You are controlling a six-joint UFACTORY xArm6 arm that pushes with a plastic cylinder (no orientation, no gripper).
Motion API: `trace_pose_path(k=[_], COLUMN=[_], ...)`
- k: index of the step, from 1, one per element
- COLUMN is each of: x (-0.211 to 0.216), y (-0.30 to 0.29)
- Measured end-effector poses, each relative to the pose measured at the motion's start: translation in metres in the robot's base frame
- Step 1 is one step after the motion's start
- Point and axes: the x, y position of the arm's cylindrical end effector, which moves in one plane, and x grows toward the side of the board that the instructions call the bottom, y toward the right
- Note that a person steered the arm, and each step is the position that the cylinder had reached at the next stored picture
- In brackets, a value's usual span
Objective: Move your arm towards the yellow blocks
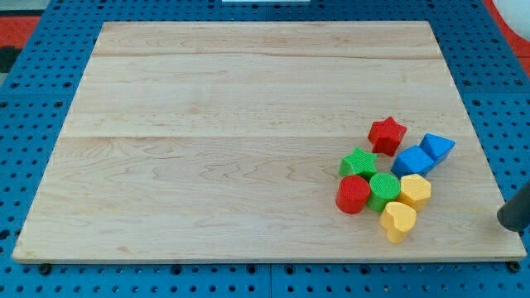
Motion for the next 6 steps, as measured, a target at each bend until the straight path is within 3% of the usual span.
trace_pose_path(k=[6], x=[0.0], y=[0.01])
